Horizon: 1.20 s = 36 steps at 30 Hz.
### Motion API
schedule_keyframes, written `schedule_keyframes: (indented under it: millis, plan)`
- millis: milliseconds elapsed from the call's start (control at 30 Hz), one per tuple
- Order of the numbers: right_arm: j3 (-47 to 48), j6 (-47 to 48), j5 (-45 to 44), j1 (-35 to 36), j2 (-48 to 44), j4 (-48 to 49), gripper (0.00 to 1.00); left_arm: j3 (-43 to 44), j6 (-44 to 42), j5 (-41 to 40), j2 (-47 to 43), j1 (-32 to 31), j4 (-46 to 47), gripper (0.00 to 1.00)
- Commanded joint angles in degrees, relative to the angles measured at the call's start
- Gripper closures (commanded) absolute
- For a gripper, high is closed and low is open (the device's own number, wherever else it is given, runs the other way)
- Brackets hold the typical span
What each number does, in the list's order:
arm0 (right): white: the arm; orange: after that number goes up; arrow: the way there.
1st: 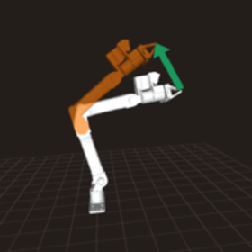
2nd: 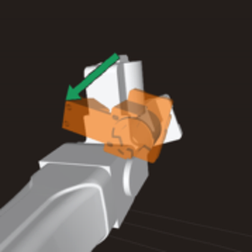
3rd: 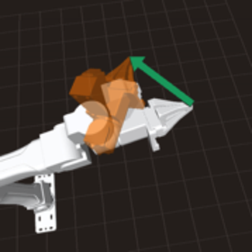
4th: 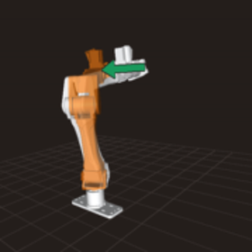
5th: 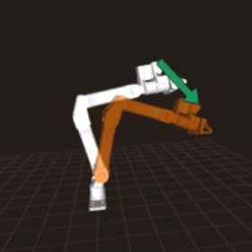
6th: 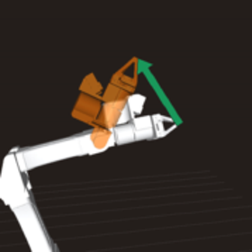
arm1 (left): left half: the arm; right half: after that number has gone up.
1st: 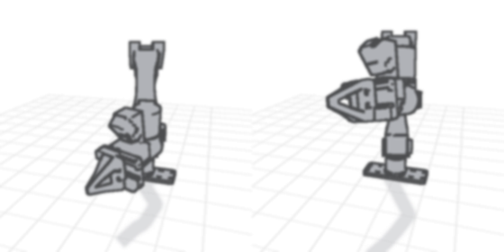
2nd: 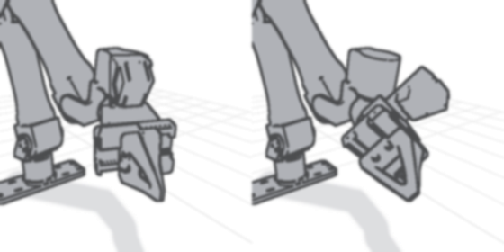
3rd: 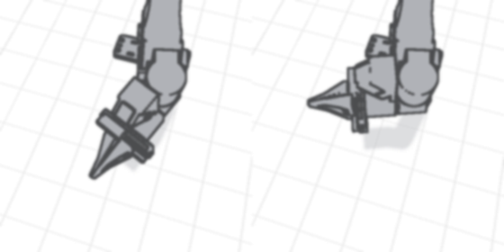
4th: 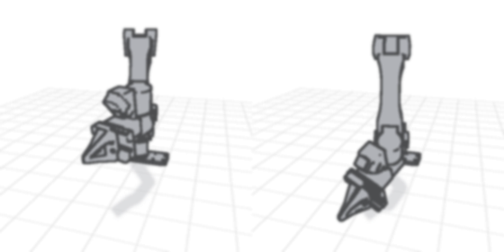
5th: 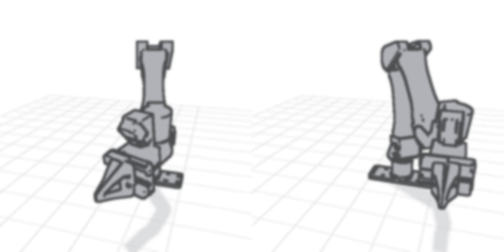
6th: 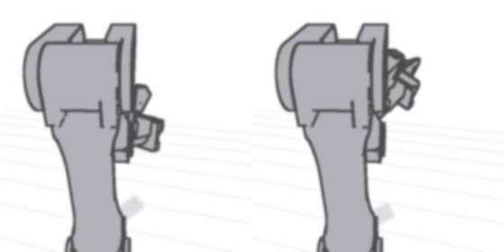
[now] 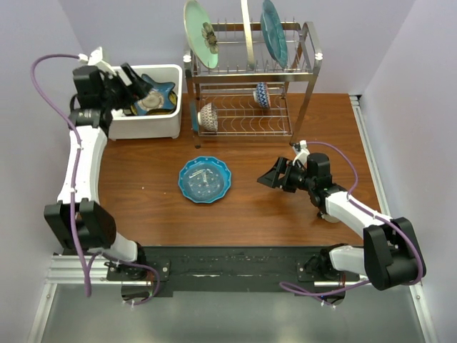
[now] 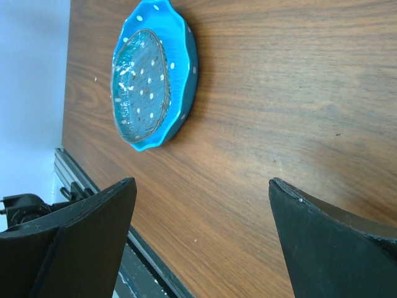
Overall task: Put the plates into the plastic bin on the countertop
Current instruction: Pick up the plate at the center of the board.
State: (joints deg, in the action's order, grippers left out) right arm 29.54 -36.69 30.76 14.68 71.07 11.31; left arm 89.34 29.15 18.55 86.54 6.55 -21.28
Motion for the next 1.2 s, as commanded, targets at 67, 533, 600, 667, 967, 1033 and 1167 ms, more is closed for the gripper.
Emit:
schedule_keyframes:
  millis: [67,533,600,667,967,1033,1167]
  plan:
    - [0.25,-1.19,0.53,0.79,0.21,3.02,0.08,-13.21,-1.2,0.17,-7.26,-5.31,5.1,0.12]
    - [5.09,-3.3,-4.84,11.42,6.62,6.08,0.12,-35.09,1.78,-1.85,-13.24,-15.07,9.58,0.14]
    - [5.96,-4.35,-5.19,12.3,7.94,7.49,0.14,-37.56,2.66,-2.37,-13.15,-17.09,10.99,0.14]
    - [6.58,-4.97,-5.01,13.18,9.6,8.37,0.17,-39.06,3.81,-3.07,-13.15,-19.1,12.39,0.15]
    - [10.01,-5.41,-5.63,14.94,13.74,9.61,0.31,-45.83,6.8,-7.2,-13.42,-24.82,14.77,0.16]
    - [10.97,-5.59,-5.54,15.2,14.89,9.61,0.37,-46.27,7.06,-7.82,-13.51,-25.44,14.78,0.17]
    - [12.64,-5.5,-5.72,15.56,16.47,9.78,0.44,-46.27,6.45,-11.16,-14.64,-26.5,12.58,0.17]
